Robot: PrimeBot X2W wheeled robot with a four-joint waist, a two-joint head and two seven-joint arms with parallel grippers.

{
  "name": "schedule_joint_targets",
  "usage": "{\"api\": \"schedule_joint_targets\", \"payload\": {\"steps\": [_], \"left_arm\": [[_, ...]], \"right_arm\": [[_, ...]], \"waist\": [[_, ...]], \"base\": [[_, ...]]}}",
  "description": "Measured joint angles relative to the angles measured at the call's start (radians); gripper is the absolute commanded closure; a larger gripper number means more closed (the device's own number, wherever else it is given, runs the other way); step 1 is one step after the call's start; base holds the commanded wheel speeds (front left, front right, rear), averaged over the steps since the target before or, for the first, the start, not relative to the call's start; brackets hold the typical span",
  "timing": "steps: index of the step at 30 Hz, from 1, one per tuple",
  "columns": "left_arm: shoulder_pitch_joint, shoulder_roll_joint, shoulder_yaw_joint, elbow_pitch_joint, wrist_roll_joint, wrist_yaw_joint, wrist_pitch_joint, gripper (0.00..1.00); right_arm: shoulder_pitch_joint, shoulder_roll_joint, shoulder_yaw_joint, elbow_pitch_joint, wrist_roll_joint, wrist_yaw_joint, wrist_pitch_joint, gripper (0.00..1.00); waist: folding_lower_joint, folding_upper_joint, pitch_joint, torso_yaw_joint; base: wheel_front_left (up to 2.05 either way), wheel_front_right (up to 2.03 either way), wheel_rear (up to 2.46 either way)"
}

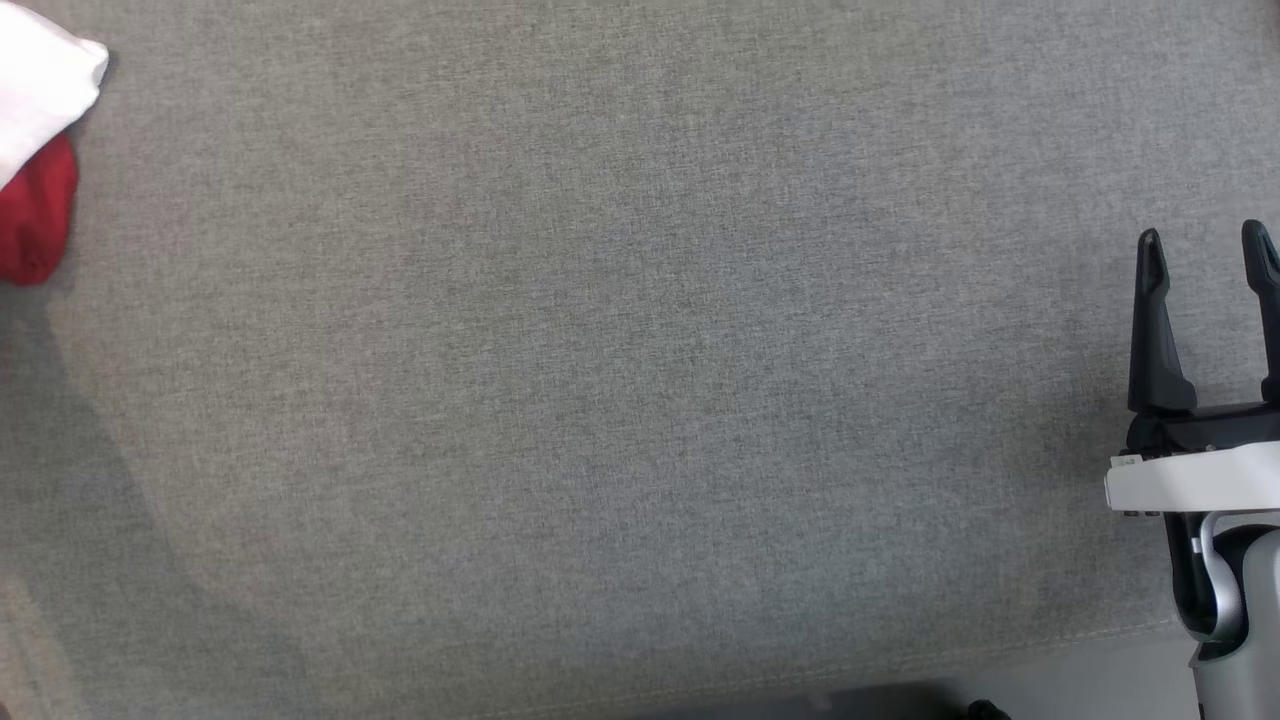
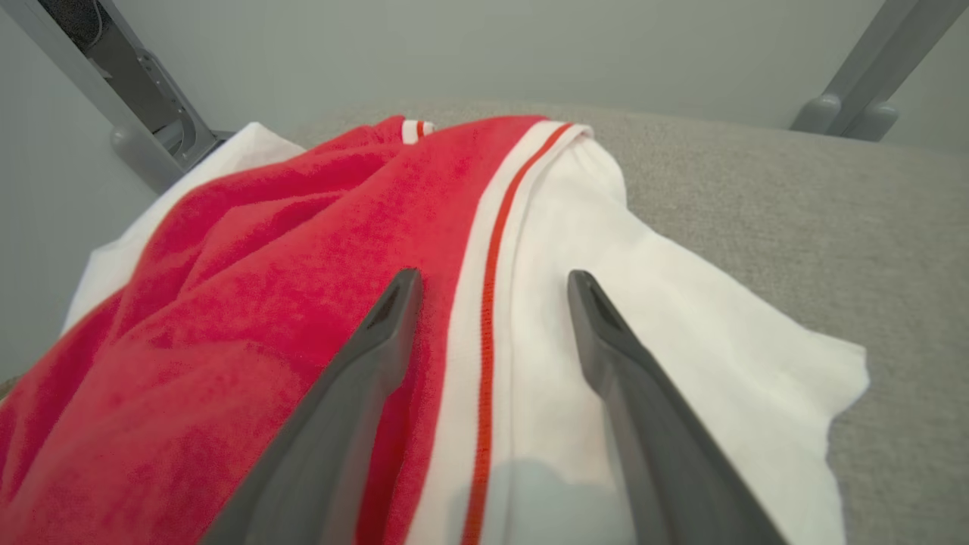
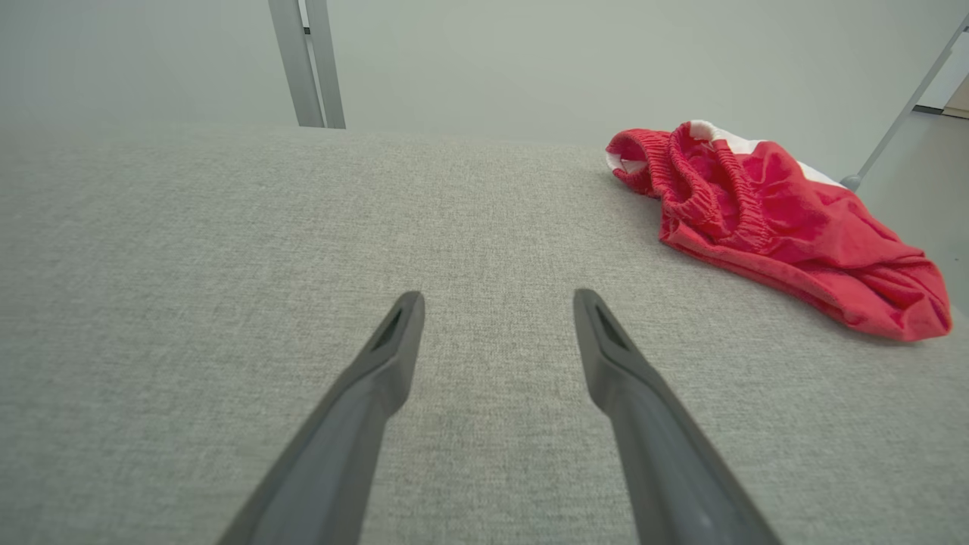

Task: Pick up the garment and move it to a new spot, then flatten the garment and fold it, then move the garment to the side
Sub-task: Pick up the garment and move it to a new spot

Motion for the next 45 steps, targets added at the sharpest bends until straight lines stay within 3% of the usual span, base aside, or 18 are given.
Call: {"api": "schedule_joint_targets", "payload": {"steps": [7,8,9,10,16,27,37,45], "left_arm": [[-0.034,0.01,-0.033,0.134,-0.061,-0.002,0.108,0.0],[-0.036,0.01,-0.039,0.144,-0.069,-0.003,0.116,0.13],[-0.038,0.012,-0.044,0.152,-0.072,-0.003,0.117,0.93],[-0.039,0.014,-0.052,0.16,-0.077,-0.003,0.118,1.0],[-0.037,0.019,-0.088,0.187,-0.094,-0.003,0.072,1.0],[-0.061,0.044,-0.156,0.154,-0.079,-0.003,-0.112,1.0],[-0.15,0.036,-0.257,-0.065,-0.023,-0.003,-0.163,1.0],[-0.189,-0.024,-0.355,-0.332,0.002,-0.003,-0.072,1.0]], "right_arm": [[0.0,-0.006,0.0,-0.013,-0.003,0.0,0.013,0.0],[0.0,-0.007,0.003,-0.014,-0.004,0.0,0.015,0.0],[0.0,-0.007,0.006,-0.014,-0.004,0.0,0.015,0.0],[0.0,-0.007,0.009,-0.014,-0.004,0.0,0.016,0.0],[0.0,-0.004,0.019,0.003,-0.004,0.0,0.017,0.0],[0.012,0.027,0.039,0.077,0.008,0.0,-0.003,0.0],[0.029,0.062,0.048,0.151,0.034,0.0,-0.026,0.0],[0.042,0.094,0.05,0.188,0.052,0.0,-0.033,0.0]], "waist": [[0.0,0.0,0.002,-0.002],[0.0,0.0,-0.001,0.0],[0.0,0.0,-0.003,0.001],[0.0,0.0,-0.007,0.001],[0.0,0.0,-0.033,0.003],[0.0,0.0,-0.145,0.002],[0.0,0.0,-0.267,-0.012],[0.0,0.0,-0.319,-0.091]], "base": [[0.0,0.0,0.0],[0.0,0.0,0.0],[0.0,0.0,0.0],[0.0,0.0,0.0],[0.0,0.0,0.0],[0.0,0.0,0.0],[0.0,0.0,0.0],[0.0,0.0,0.0]]}}
